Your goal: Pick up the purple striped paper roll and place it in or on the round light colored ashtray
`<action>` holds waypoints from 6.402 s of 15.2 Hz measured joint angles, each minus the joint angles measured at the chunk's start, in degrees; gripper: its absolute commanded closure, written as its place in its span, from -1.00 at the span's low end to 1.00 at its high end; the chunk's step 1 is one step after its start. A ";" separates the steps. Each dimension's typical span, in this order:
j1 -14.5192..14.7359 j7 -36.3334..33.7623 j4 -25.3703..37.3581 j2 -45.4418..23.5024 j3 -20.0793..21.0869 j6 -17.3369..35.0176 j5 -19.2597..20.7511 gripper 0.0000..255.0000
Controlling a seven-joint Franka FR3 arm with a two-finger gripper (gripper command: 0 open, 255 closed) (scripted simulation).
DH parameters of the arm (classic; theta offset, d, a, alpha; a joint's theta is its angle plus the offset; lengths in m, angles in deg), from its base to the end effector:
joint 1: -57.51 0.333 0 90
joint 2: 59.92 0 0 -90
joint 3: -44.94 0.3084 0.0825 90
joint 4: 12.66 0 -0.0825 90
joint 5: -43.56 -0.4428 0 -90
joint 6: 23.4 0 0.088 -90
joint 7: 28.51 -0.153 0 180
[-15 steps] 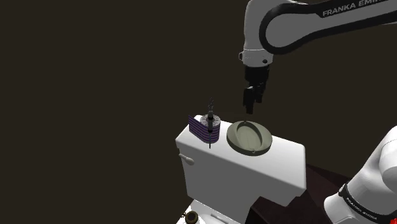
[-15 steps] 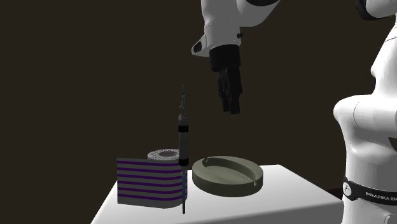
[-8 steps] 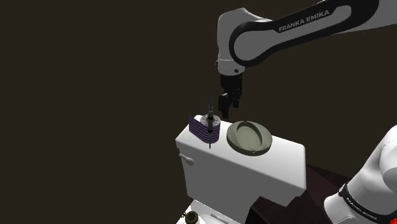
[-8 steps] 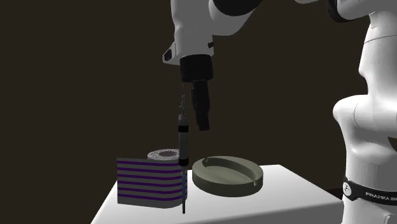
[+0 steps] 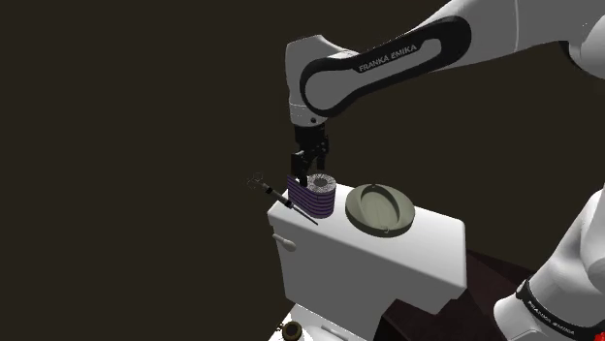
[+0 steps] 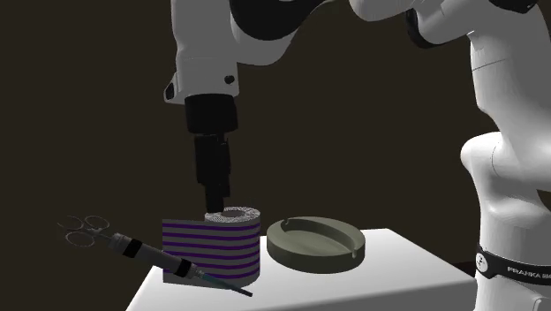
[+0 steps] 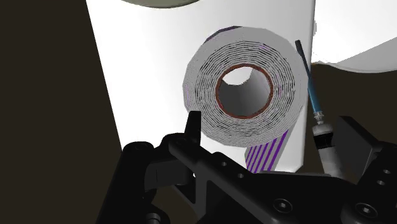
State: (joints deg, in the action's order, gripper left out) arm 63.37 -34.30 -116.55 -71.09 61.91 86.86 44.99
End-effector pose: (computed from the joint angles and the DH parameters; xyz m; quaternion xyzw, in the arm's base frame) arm 0.6033 0.2460 0.3522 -0.9877 -0.1512 0.0405 0.0070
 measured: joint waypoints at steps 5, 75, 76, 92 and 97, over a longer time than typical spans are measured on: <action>1.69 -1.52 6.26 -6.88 0.28 0.91 2.00 -1.00; -4.01 12.77 -29.91 28.40 -4.61 2.54 -6.86 1.00; -4.00 12.78 -30.54 28.22 -4.56 3.35 -6.86 1.00; -4.04 12.82 -33.95 26.47 -4.24 8.70 -6.82 -1.00; -4.09 12.94 -30.95 28.23 -4.60 3.94 -6.87 -1.00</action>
State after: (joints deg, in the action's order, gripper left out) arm 59.28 -21.35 -147.49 -42.86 57.31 90.79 38.12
